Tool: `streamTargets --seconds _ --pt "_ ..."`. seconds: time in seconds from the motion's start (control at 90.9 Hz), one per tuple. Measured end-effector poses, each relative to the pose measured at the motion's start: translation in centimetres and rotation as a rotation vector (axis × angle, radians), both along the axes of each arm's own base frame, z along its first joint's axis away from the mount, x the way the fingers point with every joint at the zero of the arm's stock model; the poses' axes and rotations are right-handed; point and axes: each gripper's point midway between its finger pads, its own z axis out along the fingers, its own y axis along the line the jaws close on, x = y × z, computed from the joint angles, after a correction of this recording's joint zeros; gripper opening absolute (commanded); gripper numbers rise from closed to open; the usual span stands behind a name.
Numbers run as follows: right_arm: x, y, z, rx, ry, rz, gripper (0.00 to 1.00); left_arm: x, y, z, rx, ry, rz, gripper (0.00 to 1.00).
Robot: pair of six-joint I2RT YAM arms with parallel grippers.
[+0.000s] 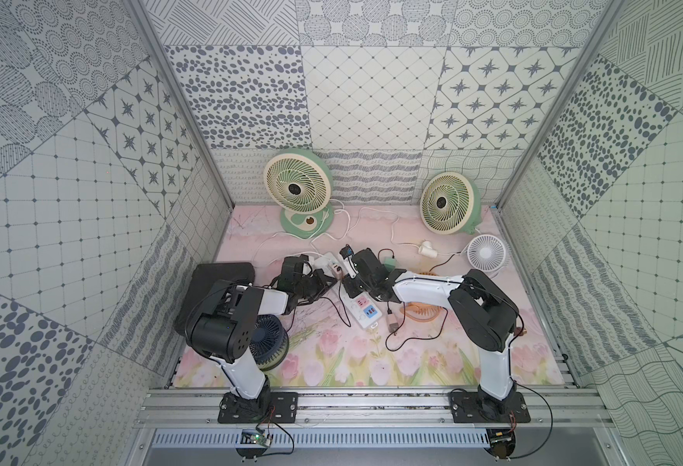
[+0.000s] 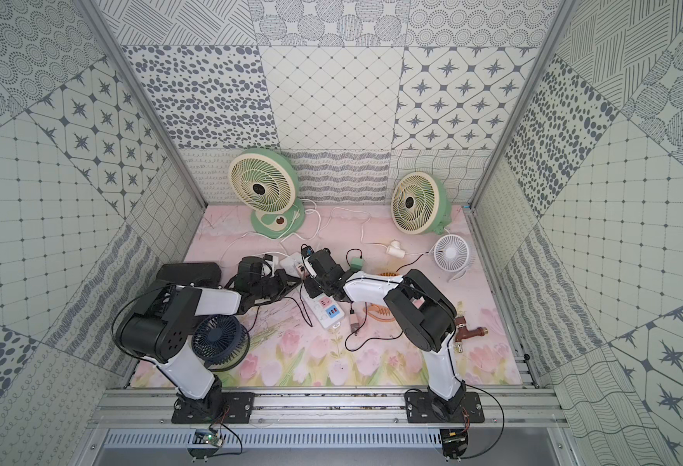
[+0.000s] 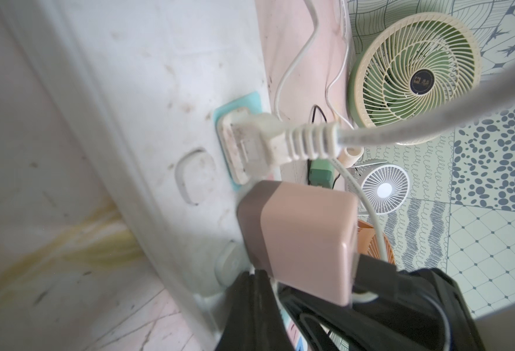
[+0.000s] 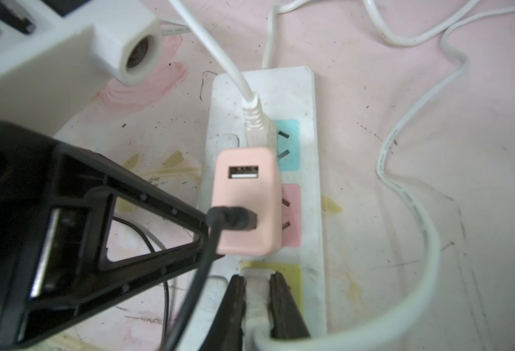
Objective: Unplug the desk fan from the power strip
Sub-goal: Remove the plug from the socket.
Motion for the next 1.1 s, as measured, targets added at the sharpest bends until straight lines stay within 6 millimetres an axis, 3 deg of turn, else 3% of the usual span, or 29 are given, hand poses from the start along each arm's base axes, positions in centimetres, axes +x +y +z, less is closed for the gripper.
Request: streamTargets --seconds 0.154,0.429,0.66,0.935,1.101 --pt "-0.5 0.1 0.0 -0.072 -0.055 0.001 0.03 0.0 0.0 0.0 0.000 0.000 0.000 0.00" --pt "0.1 -0.1 0.0 0.011 0.023 0.004 0.03 0.0 0.0 0.0 0.000 0.000 0.000 0.00" --pt "-0.5 0.2 0.1 -0.078 -0.057 0.010 0.03 0.0 0.0 0.0 0.000 0.002 0.000 0.00" --pt "0.4 -0.4 0.0 0.048 0.046 -0.023 0.03 0.1 0.0 0.1 0.002 0.002 0.001 0.00" --pt "-0.4 0.2 0.2 -0.029 -0.015 -0.001 0.03 0.1 0.0 0.0 0.003 0.004 -0.001 0.00"
